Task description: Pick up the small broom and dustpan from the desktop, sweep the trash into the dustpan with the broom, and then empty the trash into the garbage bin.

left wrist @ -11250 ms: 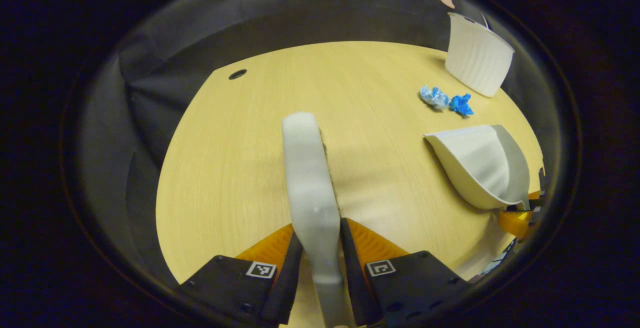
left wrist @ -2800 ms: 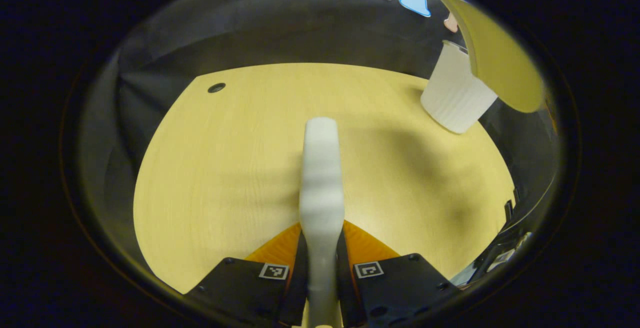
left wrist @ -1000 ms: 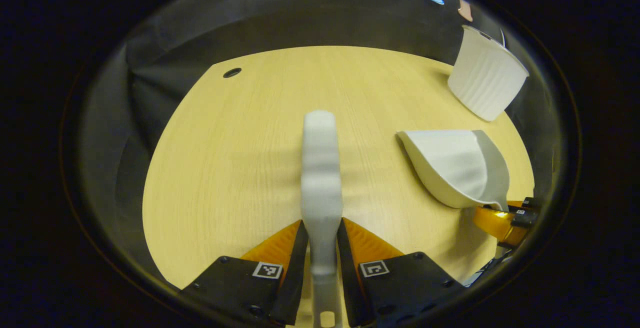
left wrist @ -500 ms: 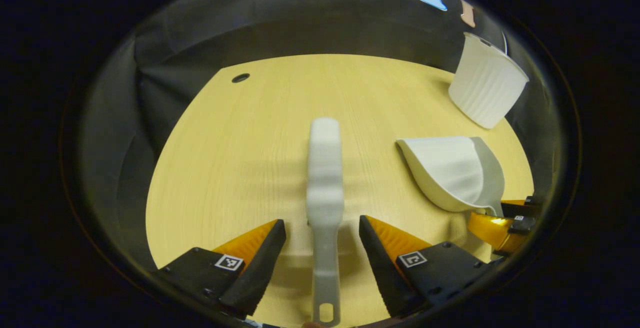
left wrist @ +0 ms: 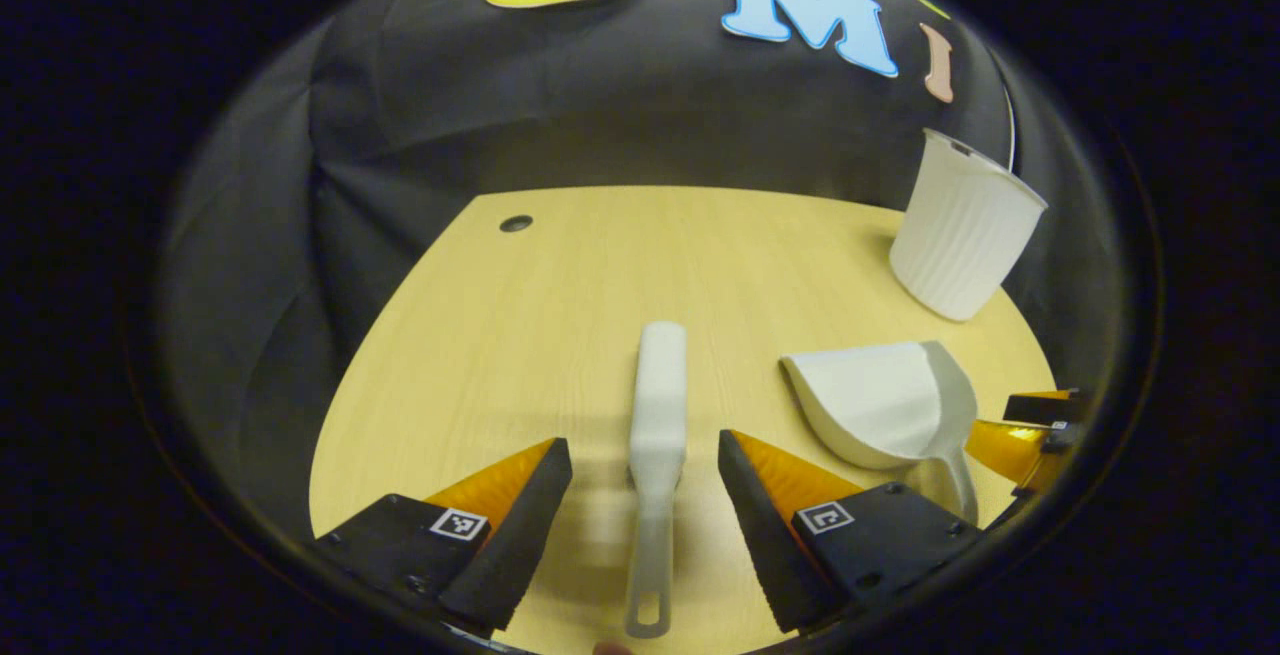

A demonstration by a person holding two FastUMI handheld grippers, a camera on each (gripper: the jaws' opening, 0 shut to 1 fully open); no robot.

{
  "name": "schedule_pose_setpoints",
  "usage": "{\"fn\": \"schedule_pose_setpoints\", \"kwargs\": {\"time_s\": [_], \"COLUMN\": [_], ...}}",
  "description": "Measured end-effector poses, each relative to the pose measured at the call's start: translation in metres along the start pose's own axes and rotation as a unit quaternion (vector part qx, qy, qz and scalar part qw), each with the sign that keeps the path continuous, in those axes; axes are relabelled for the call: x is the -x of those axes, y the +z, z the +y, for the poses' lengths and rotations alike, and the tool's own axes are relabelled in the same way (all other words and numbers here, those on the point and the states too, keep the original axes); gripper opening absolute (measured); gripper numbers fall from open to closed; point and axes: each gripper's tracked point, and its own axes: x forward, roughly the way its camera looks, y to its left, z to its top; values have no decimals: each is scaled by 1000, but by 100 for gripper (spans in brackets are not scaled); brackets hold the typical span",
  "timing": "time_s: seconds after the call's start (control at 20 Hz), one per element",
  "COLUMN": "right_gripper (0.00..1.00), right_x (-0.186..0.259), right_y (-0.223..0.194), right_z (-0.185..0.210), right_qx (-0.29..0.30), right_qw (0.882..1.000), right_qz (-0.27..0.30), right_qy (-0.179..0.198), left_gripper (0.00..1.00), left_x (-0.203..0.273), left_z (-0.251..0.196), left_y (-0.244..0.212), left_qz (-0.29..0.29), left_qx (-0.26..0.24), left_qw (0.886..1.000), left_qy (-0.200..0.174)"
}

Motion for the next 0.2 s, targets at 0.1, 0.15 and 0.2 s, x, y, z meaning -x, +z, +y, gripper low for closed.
{"fn": "schedule_pose_setpoints", "kwargs": {"time_s": [0.1, 0.15, 0.2], "right_gripper": [98, 98, 98], "right_x": [15, 24, 33], "right_y": [35, 50, 63], "right_z": [-15, -21, -26], "right_qx": [24, 35, 44], "right_qw": [998, 994, 991], "right_qz": [-65, -98, -127], "right_qy": [-12, -19, -23], "left_gripper": [98, 97, 98], "left_x": [11, 19, 28], "left_z": [-7, -9, -13], "left_y": [23, 37, 50], "left_qz": [-52, -82, -111], "left_qx": [7, 10, 13], "left_qw": [999, 997, 994], "left_qy": [5, 5, 7]}}
